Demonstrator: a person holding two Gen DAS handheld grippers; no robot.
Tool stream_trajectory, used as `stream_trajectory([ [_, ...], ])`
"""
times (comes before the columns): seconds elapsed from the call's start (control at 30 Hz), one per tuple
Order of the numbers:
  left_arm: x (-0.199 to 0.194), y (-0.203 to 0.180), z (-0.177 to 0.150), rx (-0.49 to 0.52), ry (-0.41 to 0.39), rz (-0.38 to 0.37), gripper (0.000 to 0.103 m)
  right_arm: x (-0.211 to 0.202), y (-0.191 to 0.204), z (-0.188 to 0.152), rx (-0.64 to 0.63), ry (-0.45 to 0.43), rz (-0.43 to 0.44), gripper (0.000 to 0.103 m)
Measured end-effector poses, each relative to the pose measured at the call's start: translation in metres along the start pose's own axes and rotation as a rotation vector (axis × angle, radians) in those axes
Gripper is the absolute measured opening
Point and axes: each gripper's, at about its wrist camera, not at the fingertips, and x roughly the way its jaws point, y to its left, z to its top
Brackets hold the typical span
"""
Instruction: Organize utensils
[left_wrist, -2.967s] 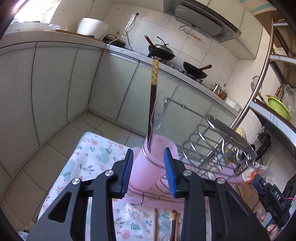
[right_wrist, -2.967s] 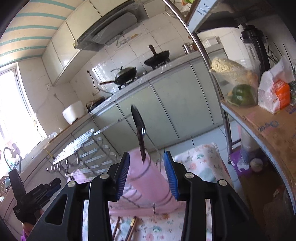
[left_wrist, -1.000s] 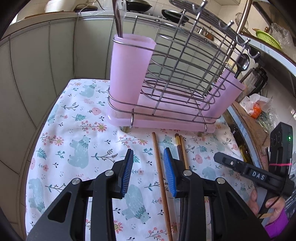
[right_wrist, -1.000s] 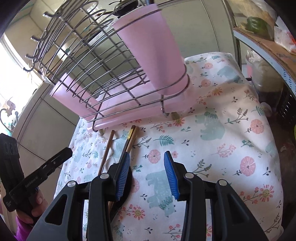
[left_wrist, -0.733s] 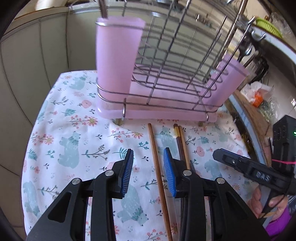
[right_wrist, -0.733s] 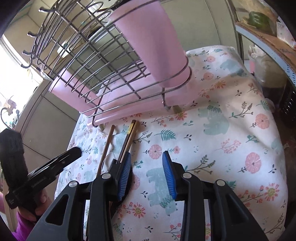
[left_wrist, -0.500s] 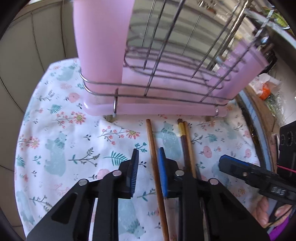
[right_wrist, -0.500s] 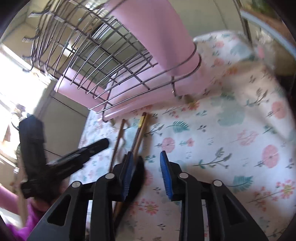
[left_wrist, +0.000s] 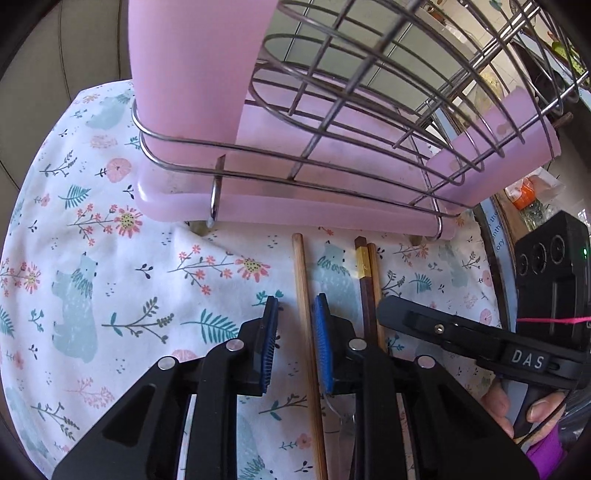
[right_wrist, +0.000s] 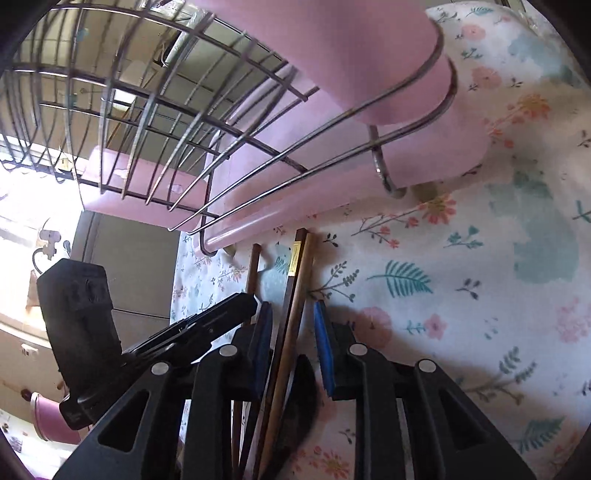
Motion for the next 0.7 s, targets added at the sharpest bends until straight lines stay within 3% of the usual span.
stream_trajectory([
  [0.07, 0.0, 0.0, 0.004, 0.015, -0.001, 0.006, 0.02, 0.004, 0.0, 0.002, 0.002, 0.004, 0.001, 0.01],
  [0.13, 0.001, -0.002, 0.004, 0.031, -0.007, 0.012, 0.019, 0.007, -0.001, 0.002, 0.011, 0.0, 0.008, 0.009],
  [0.17, 0.001, -0.003, 0.005, 0.034, -0.01, 0.017, 0.01, 0.007, -0.001, 0.002, 0.015, -0.004, 0.007, 0.009],
  [0.2, 0.001, -0.004, 0.005, 0.035, -0.014, 0.012, 0.008, 0.006, -0.001, 0.002, 0.016, -0.007, 0.004, 0.009],
  [0.7, -0.049, 0.001, -0.004, 0.018, -0.133, -0.046, 0.006, -0.044, 0.003, -0.01, -0.025, -0.131, 0.023, 0.008],
])
